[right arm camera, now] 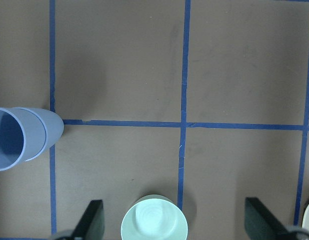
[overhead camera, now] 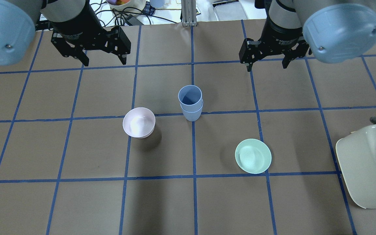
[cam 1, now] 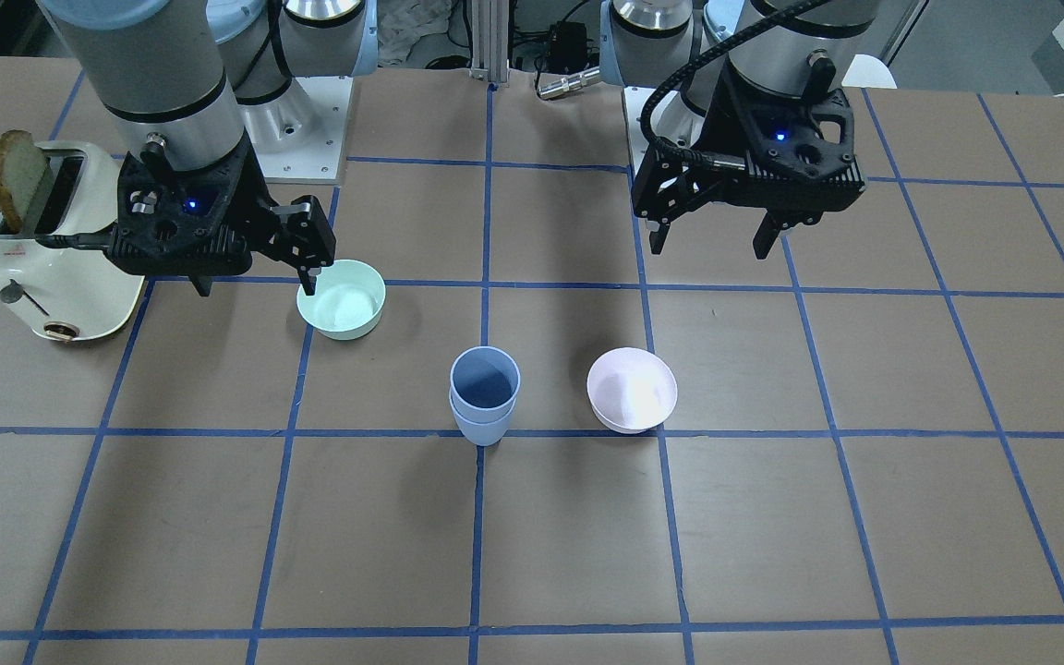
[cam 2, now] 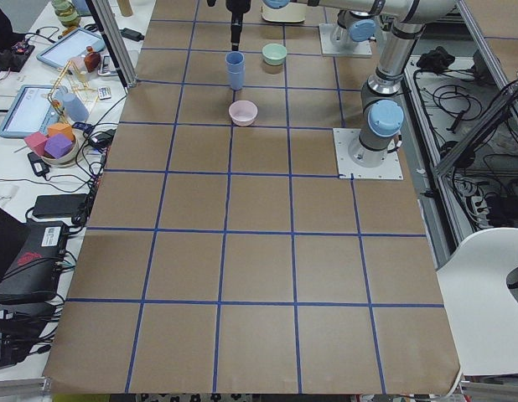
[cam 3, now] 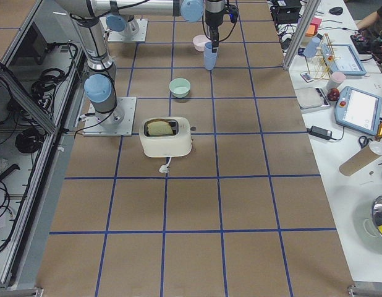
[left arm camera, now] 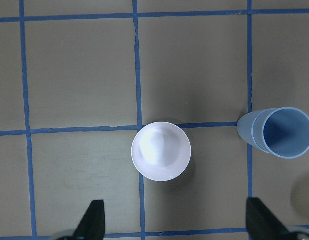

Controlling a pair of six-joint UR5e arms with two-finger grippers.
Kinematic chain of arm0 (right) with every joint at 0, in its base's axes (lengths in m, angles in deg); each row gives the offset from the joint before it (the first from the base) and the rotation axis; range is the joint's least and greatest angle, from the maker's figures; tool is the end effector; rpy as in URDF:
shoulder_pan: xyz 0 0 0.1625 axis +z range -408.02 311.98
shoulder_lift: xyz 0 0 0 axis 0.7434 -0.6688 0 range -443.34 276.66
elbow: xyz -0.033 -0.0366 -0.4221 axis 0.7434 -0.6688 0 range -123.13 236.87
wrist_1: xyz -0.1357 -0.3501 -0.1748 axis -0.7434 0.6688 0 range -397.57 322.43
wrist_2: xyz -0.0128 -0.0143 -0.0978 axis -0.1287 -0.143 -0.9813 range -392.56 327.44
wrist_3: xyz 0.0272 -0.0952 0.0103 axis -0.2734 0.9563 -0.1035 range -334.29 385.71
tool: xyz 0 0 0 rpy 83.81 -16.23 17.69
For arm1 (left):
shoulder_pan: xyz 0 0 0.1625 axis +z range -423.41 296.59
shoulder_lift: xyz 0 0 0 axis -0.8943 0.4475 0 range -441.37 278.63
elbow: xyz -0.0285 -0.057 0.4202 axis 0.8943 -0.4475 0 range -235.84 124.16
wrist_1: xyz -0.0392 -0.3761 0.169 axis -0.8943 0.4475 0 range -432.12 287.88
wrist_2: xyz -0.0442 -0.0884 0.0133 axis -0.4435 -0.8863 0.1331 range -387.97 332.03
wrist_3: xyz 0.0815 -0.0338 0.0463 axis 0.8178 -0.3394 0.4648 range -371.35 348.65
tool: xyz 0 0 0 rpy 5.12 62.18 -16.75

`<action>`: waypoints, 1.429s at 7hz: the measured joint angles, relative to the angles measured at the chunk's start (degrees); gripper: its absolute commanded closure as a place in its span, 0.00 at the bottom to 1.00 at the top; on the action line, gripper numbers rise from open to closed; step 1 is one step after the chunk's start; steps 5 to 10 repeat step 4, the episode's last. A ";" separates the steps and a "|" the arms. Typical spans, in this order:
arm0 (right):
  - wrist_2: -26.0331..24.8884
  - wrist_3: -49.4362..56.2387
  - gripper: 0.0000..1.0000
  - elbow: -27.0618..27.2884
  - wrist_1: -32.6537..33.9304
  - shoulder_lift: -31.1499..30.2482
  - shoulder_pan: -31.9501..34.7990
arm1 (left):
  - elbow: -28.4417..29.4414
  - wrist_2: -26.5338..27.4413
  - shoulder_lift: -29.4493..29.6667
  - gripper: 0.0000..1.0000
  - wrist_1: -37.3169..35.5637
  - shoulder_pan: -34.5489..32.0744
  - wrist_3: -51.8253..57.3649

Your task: Stack blue cups with both arms

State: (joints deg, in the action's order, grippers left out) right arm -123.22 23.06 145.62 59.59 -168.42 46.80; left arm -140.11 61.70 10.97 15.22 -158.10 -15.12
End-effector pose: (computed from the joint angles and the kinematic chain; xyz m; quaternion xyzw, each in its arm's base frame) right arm 0.1765 -0.5203 0.4675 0.0188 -0.9993 0.0307 0.0038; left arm -0.1758 -0.5059 0.5218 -0.0081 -0.9986 0.0524 0.0068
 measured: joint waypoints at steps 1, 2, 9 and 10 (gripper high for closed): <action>0.40 0.06 0.00 -0.03 -0.17 -0.21 -0.11 | 0.05 0.02 -0.05 0.00 0.02 0.21 0.00; 0.57 0.09 0.00 -0.04 -0.23 -0.69 -0.13 | 0.06 0.00 -0.11 0.00 0.03 0.45 0.02; 0.71 0.06 0.00 0.13 -0.16 -1.32 -0.16 | 0.13 -0.06 -0.14 0.00 0.03 0.62 0.08; 0.71 0.06 0.00 0.13 -0.16 -1.32 -0.16 | 0.13 -0.06 -0.14 0.00 0.03 0.62 0.08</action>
